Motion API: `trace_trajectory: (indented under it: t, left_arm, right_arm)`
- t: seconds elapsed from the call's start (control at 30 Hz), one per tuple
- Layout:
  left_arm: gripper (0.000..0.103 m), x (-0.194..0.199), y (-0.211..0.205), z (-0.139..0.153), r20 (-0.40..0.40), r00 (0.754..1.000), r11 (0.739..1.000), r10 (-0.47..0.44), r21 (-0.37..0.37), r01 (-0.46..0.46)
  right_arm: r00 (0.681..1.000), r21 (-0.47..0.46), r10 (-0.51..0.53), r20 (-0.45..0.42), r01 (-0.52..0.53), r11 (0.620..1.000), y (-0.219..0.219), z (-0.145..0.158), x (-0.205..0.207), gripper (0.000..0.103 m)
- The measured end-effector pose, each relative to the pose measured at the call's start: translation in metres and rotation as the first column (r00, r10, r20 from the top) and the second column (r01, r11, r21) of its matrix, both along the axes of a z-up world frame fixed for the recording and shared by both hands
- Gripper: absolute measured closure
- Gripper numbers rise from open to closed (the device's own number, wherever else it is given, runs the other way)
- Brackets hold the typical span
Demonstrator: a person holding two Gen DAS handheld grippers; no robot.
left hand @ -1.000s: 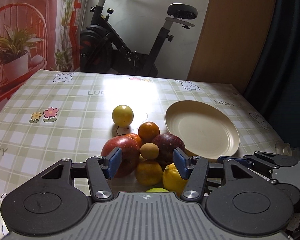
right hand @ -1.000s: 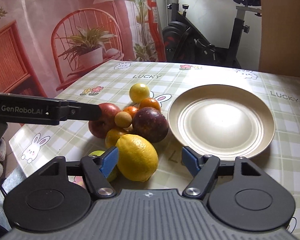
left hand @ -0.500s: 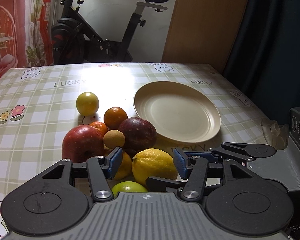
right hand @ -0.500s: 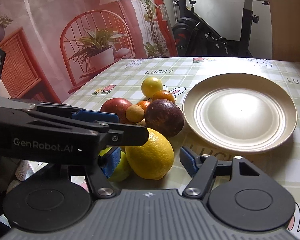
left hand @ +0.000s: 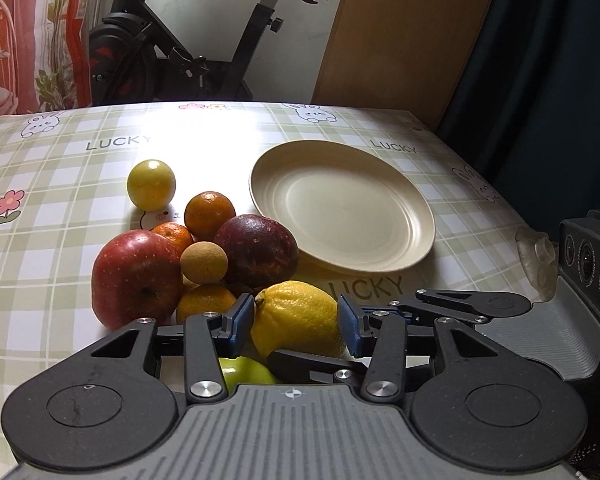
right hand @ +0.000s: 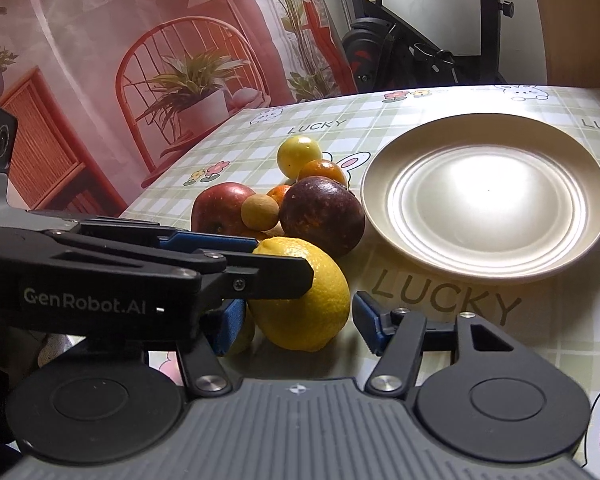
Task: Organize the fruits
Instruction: 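Close the left tool around the yellow lemon and lift it, then carry the lemon onto the beige plate and open the left tool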
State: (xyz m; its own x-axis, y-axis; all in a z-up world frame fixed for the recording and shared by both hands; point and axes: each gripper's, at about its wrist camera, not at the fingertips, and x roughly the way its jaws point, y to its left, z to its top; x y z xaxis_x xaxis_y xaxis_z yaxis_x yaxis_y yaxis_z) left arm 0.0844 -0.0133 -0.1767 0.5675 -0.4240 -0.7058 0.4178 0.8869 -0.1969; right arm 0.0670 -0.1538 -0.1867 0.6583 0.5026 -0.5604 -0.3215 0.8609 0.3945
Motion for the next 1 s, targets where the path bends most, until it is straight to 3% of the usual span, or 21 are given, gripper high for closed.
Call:
trace_trajectory:
  t: [0.43,0.7,0.87,1.0]
  left_arm:
    - [0.049,0.007,-0.007,-0.005,-0.041,0.999,0.999,-0.013,-0.036,0.011]
    - [0.050,0.011,-0.018,0.024,0.047,0.997,0.996,-0.066,-0.056,0.069]
    - [0.050,0.044,-0.035,0.043,0.100,0.990,0.994,-0.095,-0.050,0.101]
    - [0.050,0.079,-0.049,0.044,0.088,0.990,0.994,-0.109,-0.013,0.110]
  right_arm:
    - [0.999,-0.004,-0.034,-0.001,0.034,0.999,-0.010,0.004,-0.006,0.044]
    - [0.993,-0.006,-0.089,0.072,0.089,0.996,-0.025,0.032,-0.007,0.044]
    - [0.983,-0.042,-0.126,0.132,0.133,0.990,-0.038,0.051,0.021,0.044]
    - [0.979,-0.032,-0.151,0.140,0.157,0.987,-0.045,0.045,0.052,0.044]
